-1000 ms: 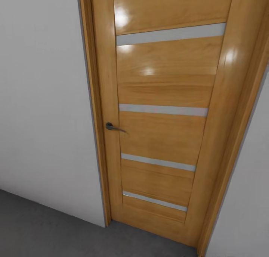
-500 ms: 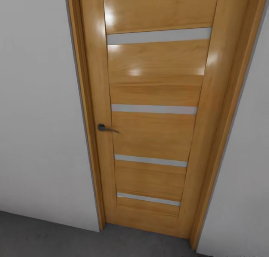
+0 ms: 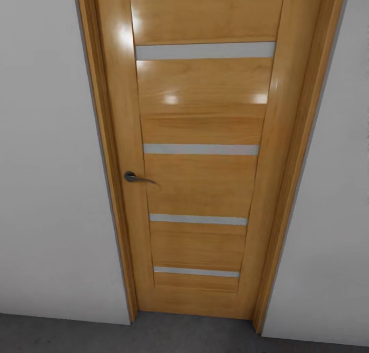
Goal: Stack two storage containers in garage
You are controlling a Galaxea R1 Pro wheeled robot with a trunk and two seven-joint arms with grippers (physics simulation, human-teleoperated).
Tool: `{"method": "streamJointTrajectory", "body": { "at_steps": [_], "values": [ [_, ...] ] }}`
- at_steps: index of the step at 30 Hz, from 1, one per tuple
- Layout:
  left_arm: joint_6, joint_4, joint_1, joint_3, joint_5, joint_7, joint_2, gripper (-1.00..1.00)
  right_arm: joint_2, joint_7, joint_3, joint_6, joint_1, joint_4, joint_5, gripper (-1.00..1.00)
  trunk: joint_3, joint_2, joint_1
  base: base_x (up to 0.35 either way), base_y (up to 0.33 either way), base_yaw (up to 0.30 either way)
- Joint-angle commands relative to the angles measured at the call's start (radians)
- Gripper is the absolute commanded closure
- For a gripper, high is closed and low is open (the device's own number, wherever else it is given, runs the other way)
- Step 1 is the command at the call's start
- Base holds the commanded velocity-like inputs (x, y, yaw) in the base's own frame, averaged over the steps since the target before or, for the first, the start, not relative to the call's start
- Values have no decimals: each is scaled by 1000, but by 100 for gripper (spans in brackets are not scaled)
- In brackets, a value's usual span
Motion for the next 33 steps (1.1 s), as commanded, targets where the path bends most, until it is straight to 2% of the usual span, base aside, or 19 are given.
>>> {"method": "streamJointTrajectory", "body": {
  "at_steps": [1, 9, 18, 33],
  "values": [
    [-2, 0, 0, -1, 4, 1, 0, -100, 0, 0, 8, -4, 0, 1, 12, -100, -1, 0, 0, 0, 8, -17],
    [-2, 0, 0, -1, 4, 1, 1, -100, 1, 3, 13, -3, 0, 1, 38, -100, -1, 0, 0, 0, 2, -5],
    [-1, 0, 0, 0, 5, 1, 1, -100, 0, 5, 12, 0, 0, 1, 41, -100, -1, 0, 0, 15, 0, 0],
    [0, 1, 0, 1, 8, 1, 2, -100, 9, 0, 9, 2, 0, 1, 35, -100, -1, 0, 0, 270, 0, 0]
  ]
}}
